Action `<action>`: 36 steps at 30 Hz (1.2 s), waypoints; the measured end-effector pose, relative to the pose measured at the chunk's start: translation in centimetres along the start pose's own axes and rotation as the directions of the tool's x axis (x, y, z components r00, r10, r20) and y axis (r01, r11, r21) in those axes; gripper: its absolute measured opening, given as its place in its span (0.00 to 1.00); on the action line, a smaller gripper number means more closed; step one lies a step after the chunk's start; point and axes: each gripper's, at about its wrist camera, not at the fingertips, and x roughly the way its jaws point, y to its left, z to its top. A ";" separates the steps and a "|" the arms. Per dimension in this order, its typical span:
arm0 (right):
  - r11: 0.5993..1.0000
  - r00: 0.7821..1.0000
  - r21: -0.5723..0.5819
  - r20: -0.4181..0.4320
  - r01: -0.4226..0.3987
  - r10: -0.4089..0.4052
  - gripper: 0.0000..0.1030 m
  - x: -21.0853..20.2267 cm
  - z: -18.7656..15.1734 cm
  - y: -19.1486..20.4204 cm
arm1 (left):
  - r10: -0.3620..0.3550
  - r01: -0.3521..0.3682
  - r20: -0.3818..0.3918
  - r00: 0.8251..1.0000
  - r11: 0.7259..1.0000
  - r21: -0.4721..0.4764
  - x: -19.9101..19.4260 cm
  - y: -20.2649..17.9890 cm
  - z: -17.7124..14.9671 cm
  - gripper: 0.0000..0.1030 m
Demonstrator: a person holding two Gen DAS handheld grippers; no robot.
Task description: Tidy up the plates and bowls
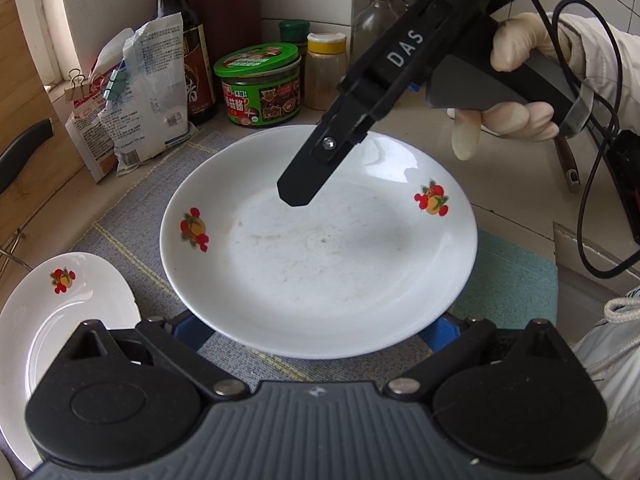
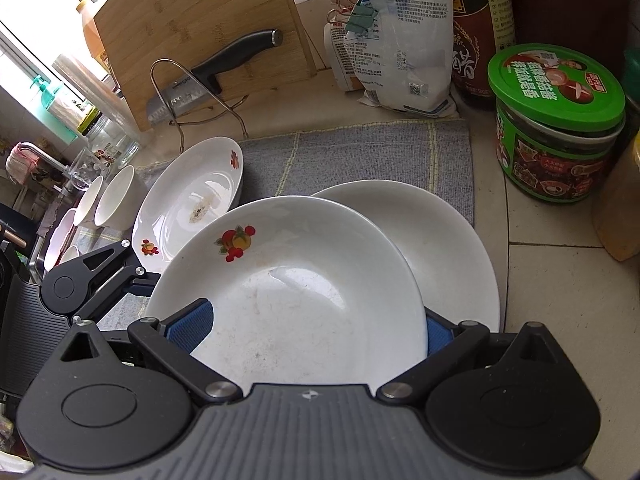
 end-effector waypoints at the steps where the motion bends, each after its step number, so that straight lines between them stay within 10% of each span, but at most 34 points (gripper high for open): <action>1: 1.000 1.000 0.001 0.000 0.001 -0.001 1.00 0.1 0.0 -0.1 | -0.001 0.001 -0.001 1.000 1.000 0.000 0.1 0.0 0.0 0.99; 36: 1.000 1.000 0.027 -0.008 0.016 -0.016 1.00 0.6 0.3 -1.4 | -0.028 0.029 -0.044 0.999 0.999 0.029 1.6 1.4 0.6 0.97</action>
